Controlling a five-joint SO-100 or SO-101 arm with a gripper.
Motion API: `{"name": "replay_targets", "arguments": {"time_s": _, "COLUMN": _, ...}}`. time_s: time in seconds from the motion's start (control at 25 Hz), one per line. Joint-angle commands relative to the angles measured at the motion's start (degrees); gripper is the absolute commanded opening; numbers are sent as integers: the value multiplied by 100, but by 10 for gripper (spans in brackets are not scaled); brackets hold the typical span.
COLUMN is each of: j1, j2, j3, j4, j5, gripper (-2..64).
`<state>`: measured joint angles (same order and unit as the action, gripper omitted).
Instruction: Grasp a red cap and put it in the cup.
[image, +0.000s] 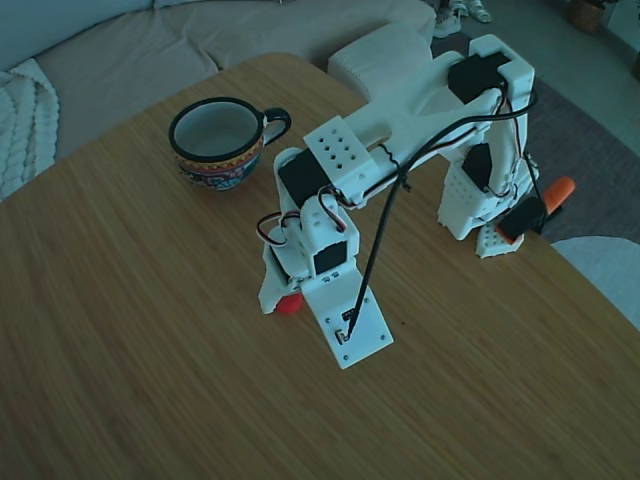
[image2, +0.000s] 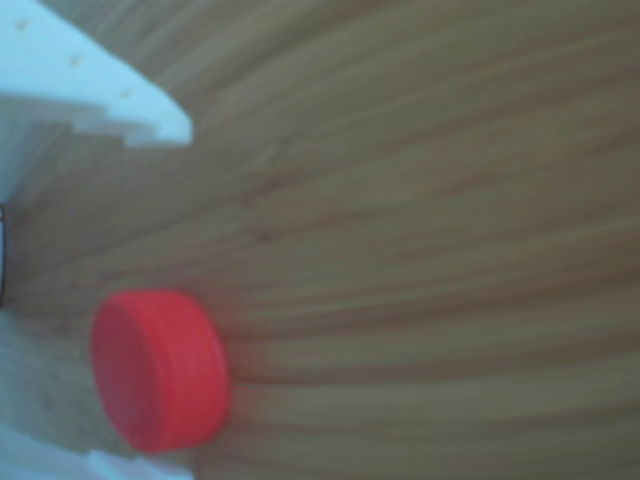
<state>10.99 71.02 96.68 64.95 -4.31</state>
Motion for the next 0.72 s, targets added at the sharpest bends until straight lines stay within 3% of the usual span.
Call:
{"name": "replay_targets", "arguments": {"time_s": 0.0, "j1": 0, "j2": 97, "j3": -79, "j4": -26, "j5": 18, "gripper": 408}}
{"name": "replay_targets", "arguments": {"time_s": 0.56, "j1": 132, "j2": 88, "j3": -44, "j4": -44, "j5": -97, "gripper": 399}}
{"name": "replay_targets", "arguments": {"time_s": 0.68, "j1": 132, "j2": 88, "j3": -44, "j4": -62, "j5": -88, "gripper": 338}}
